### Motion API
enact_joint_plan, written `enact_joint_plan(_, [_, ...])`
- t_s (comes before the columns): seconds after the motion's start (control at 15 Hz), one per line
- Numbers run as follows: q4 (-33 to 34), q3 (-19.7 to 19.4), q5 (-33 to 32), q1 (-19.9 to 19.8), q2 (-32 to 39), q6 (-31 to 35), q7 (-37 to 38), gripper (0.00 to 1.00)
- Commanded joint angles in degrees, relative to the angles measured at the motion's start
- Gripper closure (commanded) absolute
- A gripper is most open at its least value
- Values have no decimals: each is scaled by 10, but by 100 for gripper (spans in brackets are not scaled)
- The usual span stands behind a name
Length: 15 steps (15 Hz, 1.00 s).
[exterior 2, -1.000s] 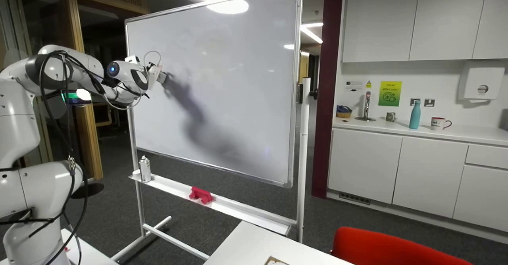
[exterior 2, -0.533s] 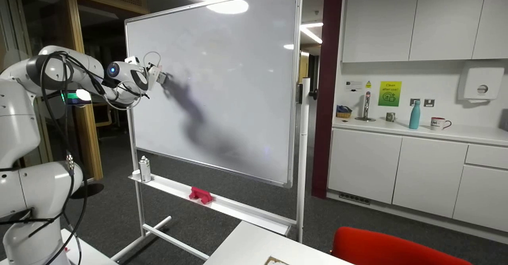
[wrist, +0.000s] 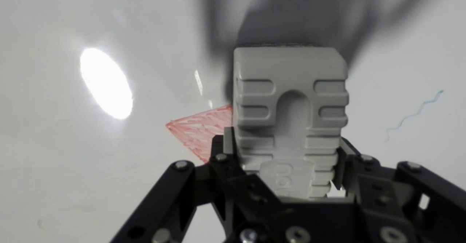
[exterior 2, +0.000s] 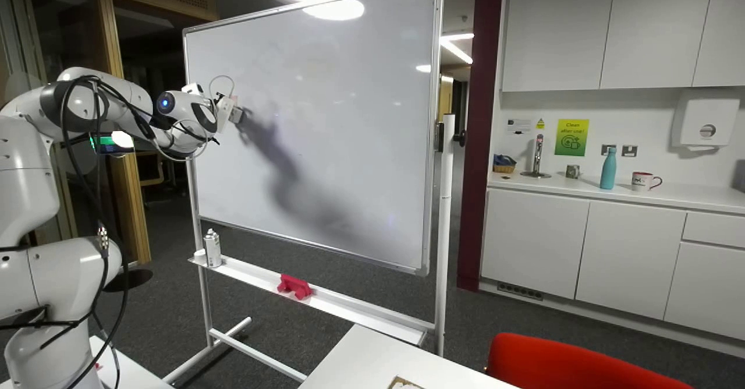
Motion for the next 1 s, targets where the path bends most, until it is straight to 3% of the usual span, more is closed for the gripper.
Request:
enact_joint_plan(0.0, [35,31,-31,-45,13,0,-23,65])
enact_joint_plan(0.53, [86,66,-70,-105,30,0,-55,65])
enact_joint_plan(0.93, [131,49,-50,-126,65,0,-59,65])
